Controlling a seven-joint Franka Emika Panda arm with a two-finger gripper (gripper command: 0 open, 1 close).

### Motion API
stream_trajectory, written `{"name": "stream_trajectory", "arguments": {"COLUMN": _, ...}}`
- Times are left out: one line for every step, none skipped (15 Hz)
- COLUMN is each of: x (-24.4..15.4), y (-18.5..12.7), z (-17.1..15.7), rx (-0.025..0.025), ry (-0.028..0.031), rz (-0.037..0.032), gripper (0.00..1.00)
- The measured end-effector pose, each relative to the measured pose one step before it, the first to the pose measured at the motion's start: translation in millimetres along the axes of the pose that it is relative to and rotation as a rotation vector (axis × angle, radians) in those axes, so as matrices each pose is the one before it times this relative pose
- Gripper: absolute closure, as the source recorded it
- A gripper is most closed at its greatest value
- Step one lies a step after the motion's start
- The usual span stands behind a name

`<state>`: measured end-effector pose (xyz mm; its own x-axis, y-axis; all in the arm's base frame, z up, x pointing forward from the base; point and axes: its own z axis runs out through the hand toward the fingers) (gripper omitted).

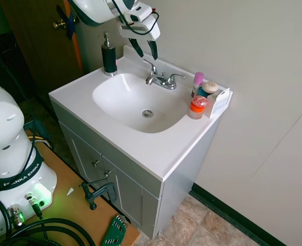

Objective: Turn on the hot water

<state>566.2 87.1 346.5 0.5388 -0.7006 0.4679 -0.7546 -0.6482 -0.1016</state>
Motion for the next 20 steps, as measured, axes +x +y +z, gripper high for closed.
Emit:
{"name": "stream_trajectory", "arguments": {"x": 0.63, "y": -9.26, "z": 3.76, "rx": 0.00627, "ry": 0.02757, "rz": 0.00112, "gripper": 0.00}}
{"name": "stream_trajectory", "arguments": {"x": 0.08, "y": -7.50, "z": 4.30, "rx": 0.00387, "ry": 0.01397, "rz": 0.00305, "gripper": 0.00}}
{"name": "stream_trajectory", "arguments": {"x": 0.15, "y": -6.17, "z": 4.86, "rx": 0.00126, "ry": 0.00131, "rz": 0.00009, "gripper": 0.00}}
{"name": "stream_trajectory", "arguments": {"x": 0.42, "y": -5.45, "z": 5.49, "rx": -0.00019, "ry": -0.00053, "rz": -0.00039, "gripper": 0.00}}
{"name": "stream_trajectory", "arguments": {"x": 0.41, "y": -4.83, "z": 5.67, "rx": -0.00094, "ry": -0.00154, "rz": 0.00132, "gripper": 0.00}}
{"name": "stream_trajectory", "arguments": {"x": -0.32, "y": -3.15, "z": 5.28, "rx": -0.00290, "ry": -0.00257, "rz": 0.00126, "gripper": 0.00}}
{"name": "stream_trajectory", "arguments": {"x": -1.60, "y": -1.13, "z": 4.90, "rx": -0.00519, "ry": -0.00688, "rz": 0.00354, "gripper": 0.00}}
{"name": "stream_trajectory", "arguments": {"x": -2.42, "y": 1.12, "z": 5.10, "rx": -0.00861, "ry": -0.00916, "rz": 0.00452, "gripper": 0.00}}
{"name": "stream_trajectory", "arguments": {"x": -1.66, "y": 2.34, "z": 4.40, "rx": -0.00905, "ry": -0.00550, "rz": 0.00198, "gripper": 0.00}}
{"name": "stream_trajectory", "arguments": {"x": -1.66, "y": 3.08, "z": 3.71, "rx": -0.00904, "ry": -0.00604, "rz": 0.00262, "gripper": 0.00}}
{"name": "stream_trajectory", "arguments": {"x": -1.96, "y": 4.08, "z": 3.35, "rx": -0.00816, "ry": -0.01063, "rz": 0.00795, "gripper": 0.00}}
{"name": "stream_trajectory", "arguments": {"x": -2.18, "y": 4.27, "z": 2.08, "rx": -0.00652, "ry": -0.01513, "rz": 0.01364, "gripper": 0.00}}
{"name": "stream_trajectory", "arguments": {"x": -1.49, "y": 5.01, "z": 0.82, "rx": -0.00652, "ry": -0.01185, "rz": 0.01128, "gripper": 0.00}}
{"name": "stream_trajectory", "arguments": {"x": -1.15, "y": 7.47, "z": 0.89, "rx": -0.00917, "ry": -0.00910, "rz": 0.00825, "gripper": 0.00}}
{"name": "stream_trajectory", "arguments": {"x": -0.69, "y": 10.35, "z": 0.23, "rx": -0.00683, "ry": -0.00648, "rz": 0.00622, "gripper": 0.00}}
{"name": "stream_trajectory", "arguments": {"x": 0.61, "y": 12.80, "z": 0.21, "rx": -0.00582, "ry": -0.00467, "rz": 0.00683, "gripper": 0.00}}
{"name": "stream_trajectory", "arguments": {"x": 0.85, "y": 13.98, "z": -0.13, "rx": -0.00583, "ry": -0.00647, "rz": 0.00741, "gripper": 0.00}}
{"name": "stream_trajectory", "arguments": {"x": 0.42, "y": 15.20, "z": -0.16, "rx": -0.00536, "ry": -0.00794, "rz": 0.00508, "gripper": 0.00}}
{"name": "stream_trajectory", "arguments": {"x": -1.24, "y": 16.36, "z": 0.30, "rx": -0.00491, "ry": -0.00931, "rz": 0.00192, "gripper": 0.00}}
{"name": "stream_trajectory", "arguments": {"x": -1.40, "y": 17.80, "z": 0.26, "rx": -0.00812, "ry": -0.01127, "rz": 0.00140, "gripper": 0.00}}
